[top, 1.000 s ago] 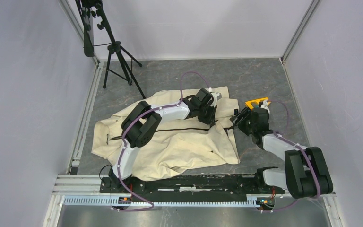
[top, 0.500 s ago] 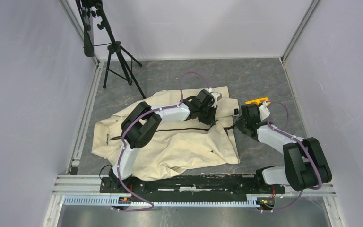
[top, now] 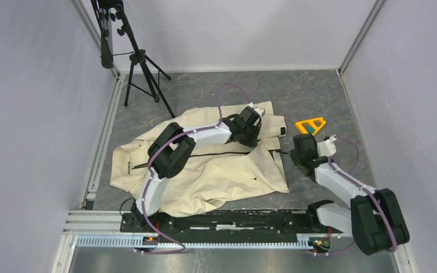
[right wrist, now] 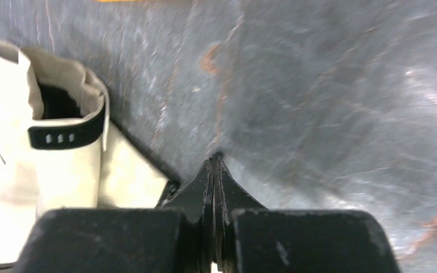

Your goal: Zip up the jacket

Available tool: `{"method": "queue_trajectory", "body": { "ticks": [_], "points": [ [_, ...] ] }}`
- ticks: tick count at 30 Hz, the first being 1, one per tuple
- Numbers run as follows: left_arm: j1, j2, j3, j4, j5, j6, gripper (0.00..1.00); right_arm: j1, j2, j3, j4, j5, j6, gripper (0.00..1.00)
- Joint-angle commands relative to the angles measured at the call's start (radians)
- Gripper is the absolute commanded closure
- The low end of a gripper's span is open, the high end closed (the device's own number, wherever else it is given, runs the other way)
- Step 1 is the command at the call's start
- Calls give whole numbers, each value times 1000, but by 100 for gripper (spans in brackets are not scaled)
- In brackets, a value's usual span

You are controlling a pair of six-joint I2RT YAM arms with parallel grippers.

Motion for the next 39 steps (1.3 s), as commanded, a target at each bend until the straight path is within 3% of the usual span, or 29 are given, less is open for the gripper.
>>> {"method": "queue_trajectory", "body": {
  "ticks": [1,5,8,9,11,12,14,18,20,26,29,39],
  "points": [
    [16,25,-52,-74,-127,5,98,-6,-98,-98,84,166,17,100],
    [8,23,-57,-60,-90,28,98,-7,-79,-77,93,164,-128,100],
    [5,23,-56,-58,-80,35,98,-6,-70,-64,160,146,-438,85],
    [5,20,-58,-55,-80,38,98,-6,-78,-80,242,107,-580,77],
    [1,16,-64,-46,-51,45,98,-7,-110,-110,389,-19,-840,41],
    [0,14,-63,-45,-52,46,98,-7,-122,-122,454,-129,-967,27],
    [-1,14,-63,-45,-45,48,98,-13,-130,-113,466,-221,-1048,2],
    [-2,17,-61,-39,-34,53,98,-109,-63,-101,558,-621,-1050,2],
    [-2,19,-60,-40,-28,56,98,-186,-2,-113,635,-812,-992,7],
    [-2,2,-80,-21,-15,59,98,-313,213,-105,797,-1115,-951,24],
    [-3,-1,-85,-16,-11,59,98,-326,268,-88,809,-1174,-956,28],
    [-3,2,-80,-15,2,64,98,-352,340,-14,708,-1157,-1074,29]
  ]
}}
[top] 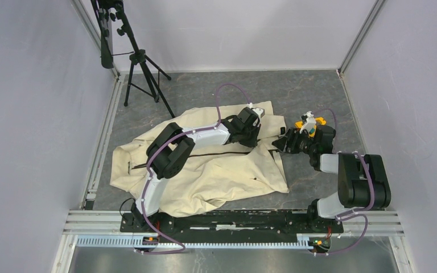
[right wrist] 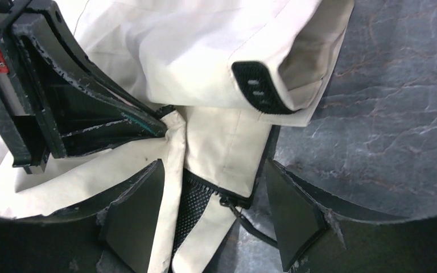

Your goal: Zip up the jacket

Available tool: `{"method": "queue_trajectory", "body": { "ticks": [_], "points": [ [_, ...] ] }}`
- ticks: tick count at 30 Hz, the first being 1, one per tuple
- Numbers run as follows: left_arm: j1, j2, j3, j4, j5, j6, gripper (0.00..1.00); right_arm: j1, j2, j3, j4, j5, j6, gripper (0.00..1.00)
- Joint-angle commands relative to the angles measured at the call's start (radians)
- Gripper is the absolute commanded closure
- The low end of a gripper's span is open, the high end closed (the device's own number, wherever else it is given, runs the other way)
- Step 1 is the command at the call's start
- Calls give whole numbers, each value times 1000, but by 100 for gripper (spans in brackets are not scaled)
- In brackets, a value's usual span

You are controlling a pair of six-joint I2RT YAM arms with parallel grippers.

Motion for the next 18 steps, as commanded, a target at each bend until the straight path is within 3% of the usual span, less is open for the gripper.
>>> {"method": "queue_trajectory", "body": {
  "ticks": [1,9,18],
  "points": [
    [-1,18,-39,-72,-13,51,98,-8,43,49,-11,-41,-58,29],
    [-1,20,-37,-73,-12,52,98,-8,58,43,-28,-79,-46,36],
    [-1,25,-32,-77,-14,51,98,-8,-3,-8,7,-112,-20,52]
  ]
}}
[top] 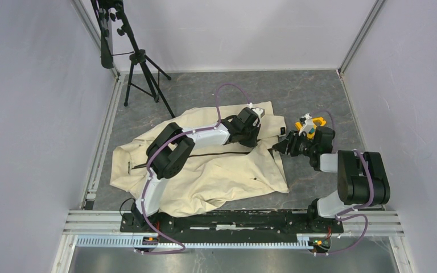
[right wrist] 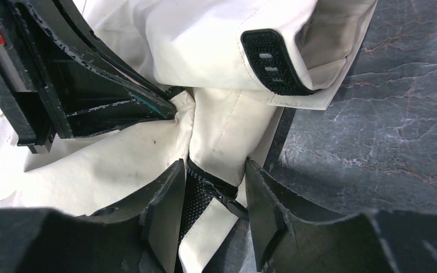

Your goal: Zip up the jacket

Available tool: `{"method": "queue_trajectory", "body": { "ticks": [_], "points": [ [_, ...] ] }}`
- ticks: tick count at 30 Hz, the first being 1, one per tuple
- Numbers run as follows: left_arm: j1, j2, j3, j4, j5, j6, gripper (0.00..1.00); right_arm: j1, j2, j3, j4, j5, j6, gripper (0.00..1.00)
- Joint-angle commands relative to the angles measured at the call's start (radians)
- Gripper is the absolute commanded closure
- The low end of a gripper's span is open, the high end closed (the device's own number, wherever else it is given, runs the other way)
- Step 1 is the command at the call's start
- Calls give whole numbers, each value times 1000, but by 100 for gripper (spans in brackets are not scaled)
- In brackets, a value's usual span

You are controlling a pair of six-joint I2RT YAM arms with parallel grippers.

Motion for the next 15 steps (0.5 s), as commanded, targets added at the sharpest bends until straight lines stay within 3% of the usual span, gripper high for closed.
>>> {"method": "queue_trajectory", "body": {
  "ticks": [1,7,15],
  "points": [
    [-1,28,-28,-82,-13,51,98,-2,-58,-18,17,-28,-9,53],
    [-1,28,-26,-84,-13,52,98,-2,-59,-28,17,-30,-10,63],
    [-1,24,-28,-84,-10,54,98,-2,-36,-35,24,-30,-4,64]
  ]
}}
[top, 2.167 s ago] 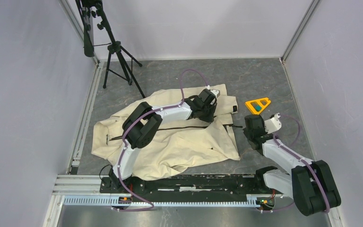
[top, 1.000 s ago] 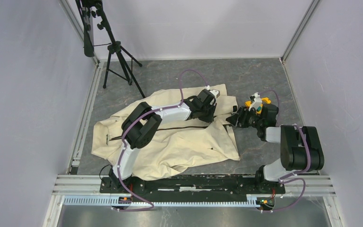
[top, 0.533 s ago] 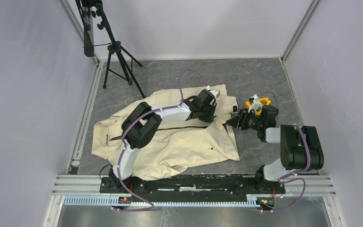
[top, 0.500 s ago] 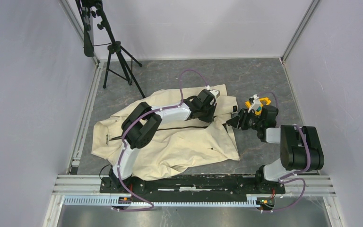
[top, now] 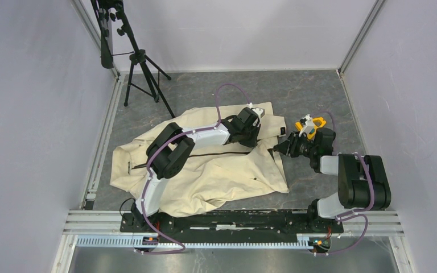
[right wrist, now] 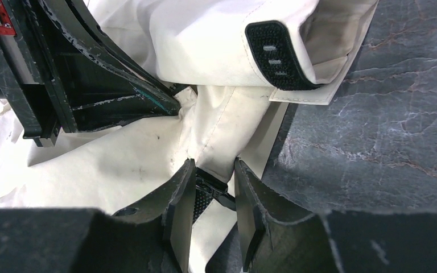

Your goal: Zip up the jacket

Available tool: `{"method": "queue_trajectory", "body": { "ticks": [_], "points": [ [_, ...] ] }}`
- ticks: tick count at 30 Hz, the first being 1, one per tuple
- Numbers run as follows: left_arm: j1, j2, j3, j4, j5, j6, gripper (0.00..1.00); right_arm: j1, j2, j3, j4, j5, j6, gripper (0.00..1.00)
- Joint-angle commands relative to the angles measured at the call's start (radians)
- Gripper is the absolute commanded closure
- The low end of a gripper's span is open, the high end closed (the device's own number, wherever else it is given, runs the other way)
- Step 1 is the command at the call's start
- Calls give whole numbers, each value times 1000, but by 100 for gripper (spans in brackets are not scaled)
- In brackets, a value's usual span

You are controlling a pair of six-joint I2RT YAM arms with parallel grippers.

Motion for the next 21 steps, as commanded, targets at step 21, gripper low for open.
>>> {"method": "queue_trajectory", "body": {
  "ticks": [21],
  "points": [
    [-9,-332,-369,257,179,267,98,-22,87,80,91,-78,271,100]
  ]
}}
